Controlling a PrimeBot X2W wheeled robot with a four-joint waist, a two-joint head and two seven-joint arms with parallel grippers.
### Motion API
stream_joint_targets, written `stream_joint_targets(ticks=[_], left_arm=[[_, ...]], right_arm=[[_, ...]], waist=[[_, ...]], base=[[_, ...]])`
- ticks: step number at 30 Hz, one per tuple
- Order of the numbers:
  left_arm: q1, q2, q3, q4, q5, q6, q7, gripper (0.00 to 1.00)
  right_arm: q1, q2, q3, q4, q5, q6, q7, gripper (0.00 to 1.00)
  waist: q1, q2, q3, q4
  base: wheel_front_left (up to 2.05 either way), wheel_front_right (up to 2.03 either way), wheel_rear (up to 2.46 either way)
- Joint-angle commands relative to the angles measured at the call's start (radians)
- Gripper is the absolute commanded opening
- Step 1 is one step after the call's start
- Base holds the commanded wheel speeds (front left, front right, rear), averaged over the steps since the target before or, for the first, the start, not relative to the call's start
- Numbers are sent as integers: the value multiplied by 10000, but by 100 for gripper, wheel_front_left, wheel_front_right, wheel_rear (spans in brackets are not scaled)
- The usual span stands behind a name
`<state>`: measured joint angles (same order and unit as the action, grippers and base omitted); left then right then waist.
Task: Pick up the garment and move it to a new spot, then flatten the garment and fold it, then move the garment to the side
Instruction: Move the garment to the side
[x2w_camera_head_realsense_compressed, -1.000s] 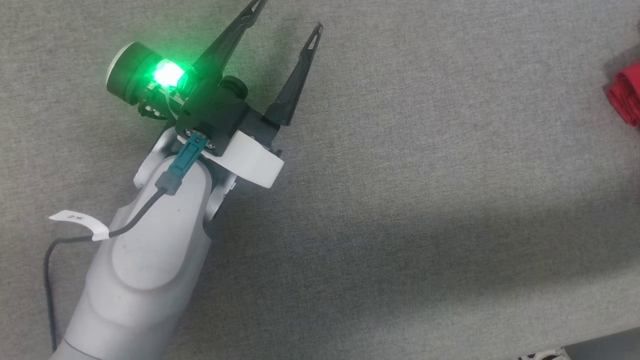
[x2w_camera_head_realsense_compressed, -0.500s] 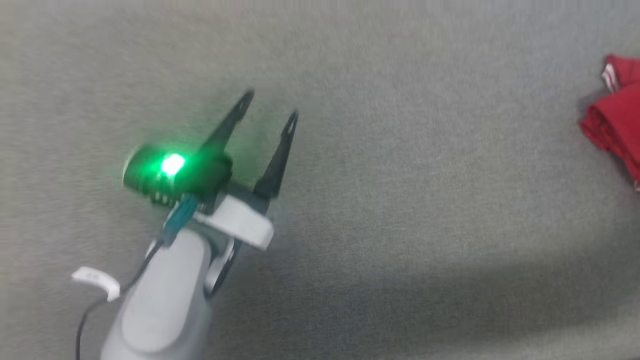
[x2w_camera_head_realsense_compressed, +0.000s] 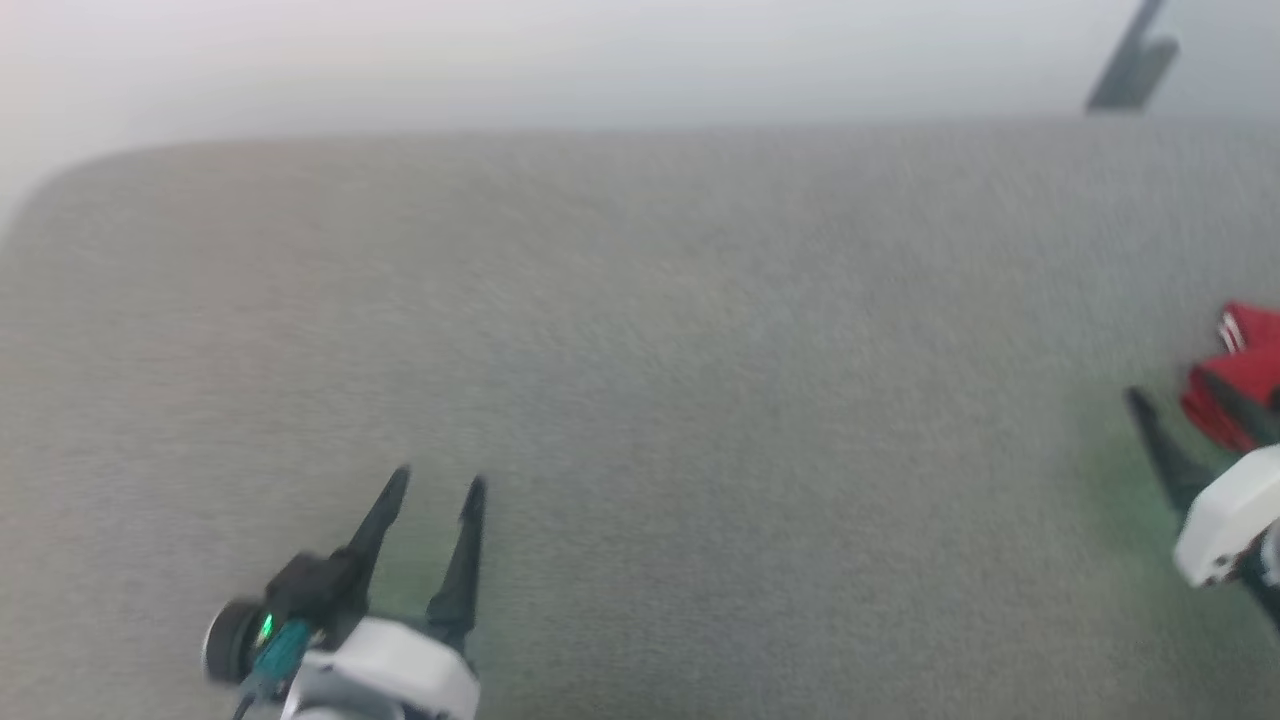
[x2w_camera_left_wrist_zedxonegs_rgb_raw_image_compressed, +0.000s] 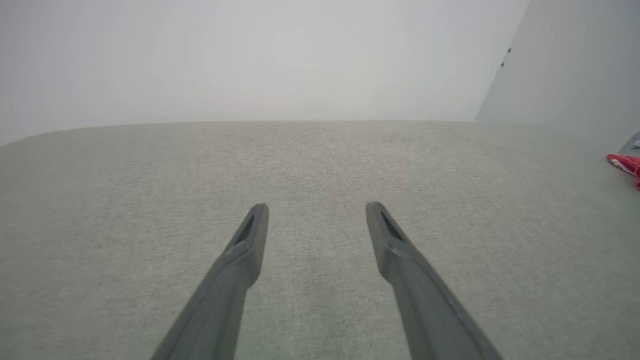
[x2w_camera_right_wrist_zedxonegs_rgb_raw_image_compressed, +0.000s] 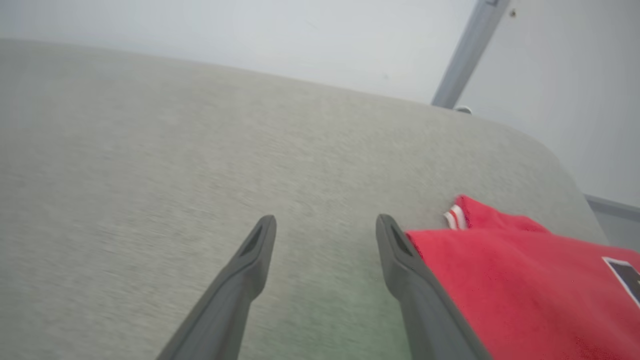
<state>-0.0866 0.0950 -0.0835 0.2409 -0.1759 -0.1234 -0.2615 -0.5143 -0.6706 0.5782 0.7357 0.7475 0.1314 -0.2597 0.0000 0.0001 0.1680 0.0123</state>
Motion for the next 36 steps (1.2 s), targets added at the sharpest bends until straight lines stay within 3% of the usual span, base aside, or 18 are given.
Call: stream_joint_targets(ticks=[1,8,21,36], left_arm=[[281,5,153,2,-30,-32,-47,100],[1173,-64,906,-133,-130,-62,-46,100],[1778,81,1153,-586,-312,-76,-46,100],[2721,124,1218,-1237,-372,-78,-46,100]], right_arm=[[342,148,-129,-202,-167,-14,-62,100],[1606,1103,-1469,-1489,-926,-14,-61,100],[4072,2365,-4344,-3599,-1862,-14,-62,100],[5773,3184,-5701,-4963,-2207,-10,120,100]], waist=[[0,-1,-888,725],[0,-1,-1574,929],[0,-1,-2044,786],[0,-1,-2066,637]], base=[[0,0,0],[0,0,0],[0,0,0],[0,0,0]])
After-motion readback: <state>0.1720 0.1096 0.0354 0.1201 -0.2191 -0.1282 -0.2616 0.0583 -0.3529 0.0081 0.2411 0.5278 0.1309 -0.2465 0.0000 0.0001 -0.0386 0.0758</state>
